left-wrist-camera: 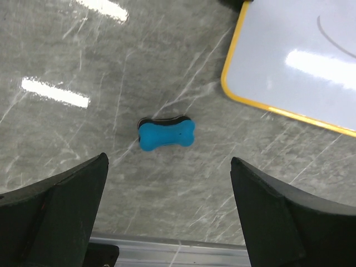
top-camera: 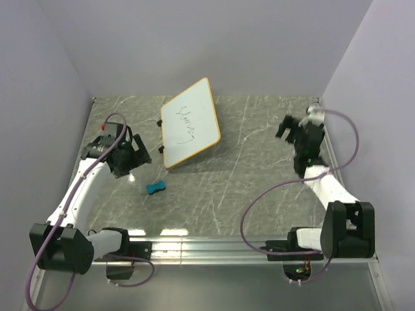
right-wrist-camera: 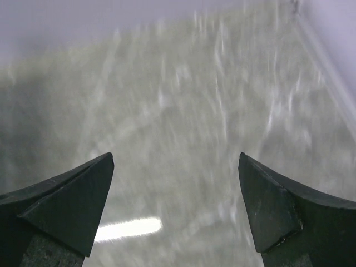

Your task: Erase the whiteboard

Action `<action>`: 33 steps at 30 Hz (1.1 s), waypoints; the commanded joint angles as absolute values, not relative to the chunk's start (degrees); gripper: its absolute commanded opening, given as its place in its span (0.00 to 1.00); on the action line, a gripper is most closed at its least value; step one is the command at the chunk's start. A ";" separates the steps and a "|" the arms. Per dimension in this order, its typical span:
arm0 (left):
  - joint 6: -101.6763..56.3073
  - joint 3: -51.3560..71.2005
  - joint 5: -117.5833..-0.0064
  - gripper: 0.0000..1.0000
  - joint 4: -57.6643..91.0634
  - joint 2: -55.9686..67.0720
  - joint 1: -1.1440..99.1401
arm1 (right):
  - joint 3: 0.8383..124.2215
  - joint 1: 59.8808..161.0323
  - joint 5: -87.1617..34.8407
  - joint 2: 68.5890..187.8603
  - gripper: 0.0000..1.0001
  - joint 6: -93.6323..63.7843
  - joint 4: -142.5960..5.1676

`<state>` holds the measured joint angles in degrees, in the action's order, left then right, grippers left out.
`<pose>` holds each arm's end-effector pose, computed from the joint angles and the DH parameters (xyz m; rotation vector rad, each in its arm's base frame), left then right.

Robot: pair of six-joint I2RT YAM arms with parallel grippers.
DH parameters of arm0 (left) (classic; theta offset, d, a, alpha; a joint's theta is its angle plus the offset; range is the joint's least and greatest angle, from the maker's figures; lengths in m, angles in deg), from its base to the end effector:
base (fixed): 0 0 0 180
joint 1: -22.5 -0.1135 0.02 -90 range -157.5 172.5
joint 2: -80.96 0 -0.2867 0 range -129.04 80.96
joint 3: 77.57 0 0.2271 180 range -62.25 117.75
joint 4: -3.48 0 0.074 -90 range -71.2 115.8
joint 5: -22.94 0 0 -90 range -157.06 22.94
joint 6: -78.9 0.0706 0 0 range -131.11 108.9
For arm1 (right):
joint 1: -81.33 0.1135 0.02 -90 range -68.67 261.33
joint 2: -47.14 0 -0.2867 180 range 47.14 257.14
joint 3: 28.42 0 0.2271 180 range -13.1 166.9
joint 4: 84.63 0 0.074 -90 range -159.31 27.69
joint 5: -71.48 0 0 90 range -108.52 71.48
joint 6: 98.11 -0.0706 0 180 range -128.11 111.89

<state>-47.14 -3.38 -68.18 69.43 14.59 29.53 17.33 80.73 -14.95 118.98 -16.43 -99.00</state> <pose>0.2050 -0.0239 0.2843 -0.6598 2.5212 -0.2494 0.2760 -0.0073 0.2567 0.1829 1.7657 0.0420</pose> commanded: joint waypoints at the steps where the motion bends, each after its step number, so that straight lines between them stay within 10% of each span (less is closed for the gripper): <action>1: -46.26 0.77 -67.58 0.97 67.94 13.90 30.06 | 36.77 81.07 -12.78 118.16 1.00 -20.68 -68.66; 14: -43.54 -0.63 -62.76 0.98 61.35 16.01 30.41 | 61.41 89.39 -28.72 107.61 1.00 -24.46 -46.81; 22: -43.63 0.24 -65.29 0.97 61.25 14.69 34.45 | 67.38 88.62 -59.88 130.34 1.00 -45.46 -56.31; 33: -46.78 5.78 -72.06 0.96 65.65 8.80 36.82 | 109.20 99.78 -52.62 166.91 1.00 -38.17 -32.41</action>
